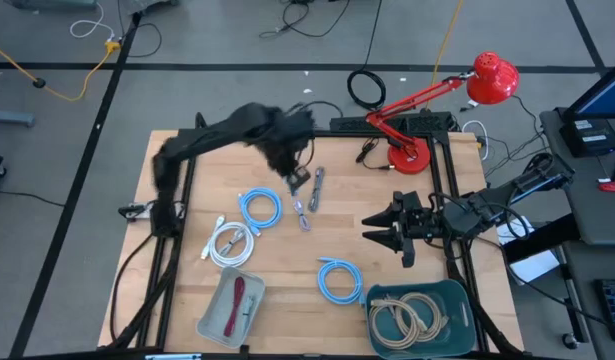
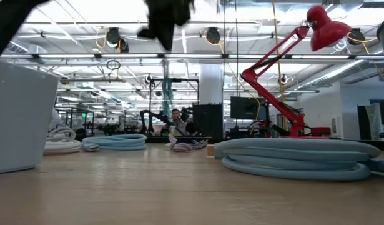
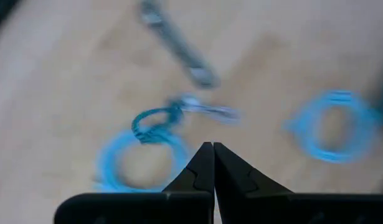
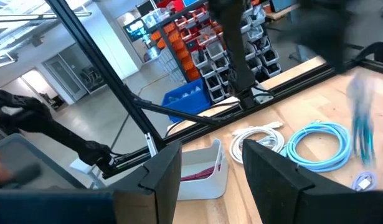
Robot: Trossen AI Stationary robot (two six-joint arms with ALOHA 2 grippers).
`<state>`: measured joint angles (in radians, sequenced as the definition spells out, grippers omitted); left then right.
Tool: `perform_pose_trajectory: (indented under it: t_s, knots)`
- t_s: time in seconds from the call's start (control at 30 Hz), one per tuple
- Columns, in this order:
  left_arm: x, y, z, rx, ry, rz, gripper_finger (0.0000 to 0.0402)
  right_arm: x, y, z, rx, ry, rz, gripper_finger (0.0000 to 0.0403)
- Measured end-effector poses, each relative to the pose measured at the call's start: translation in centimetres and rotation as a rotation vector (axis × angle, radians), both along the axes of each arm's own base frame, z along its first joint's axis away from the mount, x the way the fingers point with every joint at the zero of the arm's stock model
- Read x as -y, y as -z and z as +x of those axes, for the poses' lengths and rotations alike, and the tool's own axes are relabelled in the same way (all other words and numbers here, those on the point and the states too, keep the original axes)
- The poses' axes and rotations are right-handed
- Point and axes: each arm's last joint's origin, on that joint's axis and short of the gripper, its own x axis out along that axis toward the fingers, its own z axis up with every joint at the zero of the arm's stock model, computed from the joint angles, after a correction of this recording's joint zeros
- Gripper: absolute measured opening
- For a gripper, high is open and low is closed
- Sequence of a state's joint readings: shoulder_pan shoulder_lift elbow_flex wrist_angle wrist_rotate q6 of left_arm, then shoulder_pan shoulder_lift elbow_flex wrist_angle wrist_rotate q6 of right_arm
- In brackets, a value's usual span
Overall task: Pick & Place USB Port
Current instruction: Put the blue patterned charger cable into the gray bin
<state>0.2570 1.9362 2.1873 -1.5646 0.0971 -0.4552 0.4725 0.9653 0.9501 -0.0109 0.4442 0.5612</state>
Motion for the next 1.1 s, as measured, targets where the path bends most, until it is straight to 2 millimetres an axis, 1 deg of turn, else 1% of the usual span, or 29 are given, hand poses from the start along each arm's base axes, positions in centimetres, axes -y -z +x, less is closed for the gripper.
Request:
perform_pose_trajectory:
  t_s: [0.07, 0.1, 0.17, 0.23, 0.3, 0.37, 0.43, 0.5, 0.6, 0.67, 0.77, 0.87, 0.97, 1.03, 1.1]
  knots:
    - [3.5, -1.8, -1.3, 0.047, -0.003, -0.054, 0.0, 0.0, 0.0, 0.0, 0.0, 0.0, 0.002, 0.0164]
    - [5.2, -2.3, -2.0, 0.05, 0.002, -0.076, 0.0, 0.0, 0.0, 0.0, 0.0, 0.0, 0.002, 0.0164]
    - [8.7, -2.7, -3.1, 0.039, 0.001, -0.09, 0.0, 0.0, 0.0, 0.0, 0.0, 0.0, 0.001, 0.0164]
    - [11.6, -2.7, -4.2, 0.027, -0.012, -0.053, 0.0, 0.0, 0.0, 0.0, -0.001, -0.001, -0.006, 0.0164]
    - [13.5, -2.5, -5.0, 0.042, -0.038, 0.042, 0.0, 0.0, 0.1, 0.0, -0.004, -0.001, -0.012, 0.0164]
    - [14.1, -2.4, -5.4, 0.075, -0.104, 0.169, 0.0, 0.0, 0.1, 0.0, -0.007, -0.005, -0.013, 0.0164]
    - [13.9, -1.9, -5.0, 0.077, -0.129, 0.201, 0.0003, 0.0, 0.1, 0.0, -0.008, -0.014, -0.006, 0.0164]
    - [13.0, -0.9, -3.8, 0.055, -0.107, 0.159, 0.0012, -0.1, 0.1, 0.0, -0.008, -0.035, 0.0, 0.0164]
    - [10.9, 1.1, -1.6, 0.019, -0.043, 0.188, 0.004, -0.2, 0.1, 0.0, -0.011, -0.055, 0.014, 0.0164]
    - [9.1, 2.7, -0.1, -0.019, 0.023, 0.215, 0.0069, -0.2, 0.1, 0.0, -0.012, -0.055, 0.02, 0.0164]
    - [6.6, 6.3, 2.2, -0.136, 0.151, 0.169, 0.012, -0.2, 0.1, 0.0, -0.012, -0.054, 0.031, 0.0164]
    - [4.7, 10.9, 3.9, -0.306, 0.247, 0.097, 0.0169, -0.4, 0.1, -0.1, -0.013, -0.062, 0.042, 0.0164]
    - [4.1, 14.4, 4.7, -0.442, 0.36, 0.055, 0.0207, -0.7, 0.1, -0.3, -0.013, -0.077, 0.043, 0.0164]
    - [3.9, 16.4, 5.3, -0.488, 0.394, 0.037, 0.022, -0.9, 0.1, -0.4, -0.013, -0.084, 0.051, 0.0164]
    - [3.8, 17.8, 5.9, -0.492, 0.404, 0.035, 0.0225, -1.1, 0.1, -0.5, -0.014, -0.094, 0.061, 0.0164]
